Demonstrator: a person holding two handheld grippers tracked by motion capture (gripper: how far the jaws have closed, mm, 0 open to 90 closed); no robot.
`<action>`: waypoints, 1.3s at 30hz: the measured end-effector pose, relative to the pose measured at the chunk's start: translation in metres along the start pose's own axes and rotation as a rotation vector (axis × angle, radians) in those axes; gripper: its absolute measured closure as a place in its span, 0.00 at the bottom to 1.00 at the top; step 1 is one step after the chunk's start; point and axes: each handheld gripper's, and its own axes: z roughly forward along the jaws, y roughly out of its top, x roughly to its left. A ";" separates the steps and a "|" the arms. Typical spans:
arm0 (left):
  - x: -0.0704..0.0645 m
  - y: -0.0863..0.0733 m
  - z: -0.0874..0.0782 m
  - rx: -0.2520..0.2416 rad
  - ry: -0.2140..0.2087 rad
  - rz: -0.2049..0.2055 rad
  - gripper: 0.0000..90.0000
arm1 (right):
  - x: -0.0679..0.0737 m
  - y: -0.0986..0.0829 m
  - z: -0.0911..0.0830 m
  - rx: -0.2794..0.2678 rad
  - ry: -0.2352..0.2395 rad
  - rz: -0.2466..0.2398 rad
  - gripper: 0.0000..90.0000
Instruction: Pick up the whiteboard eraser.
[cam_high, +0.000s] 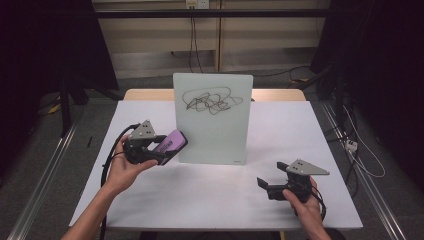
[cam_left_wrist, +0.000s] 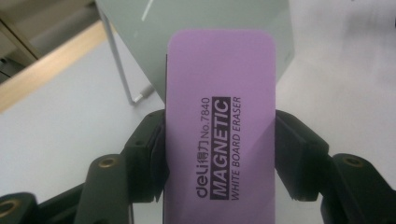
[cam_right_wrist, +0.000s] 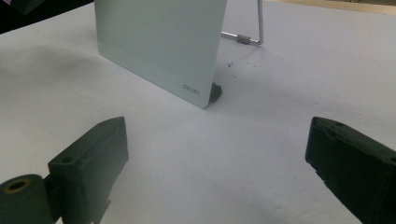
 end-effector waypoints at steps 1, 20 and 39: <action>0.000 0.000 -0.001 -0.020 -0.003 -0.016 0.46 | 0.000 0.000 0.000 0.001 0.000 -0.005 0.06; 0.001 0.006 -0.009 -0.108 0.030 -0.020 0.46 | 0.000 0.000 0.002 0.007 0.000 -0.009 0.06; -0.007 0.023 -0.022 -0.241 0.066 -0.009 0.46 | -0.001 0.000 0.002 0.007 0.000 0.009 0.06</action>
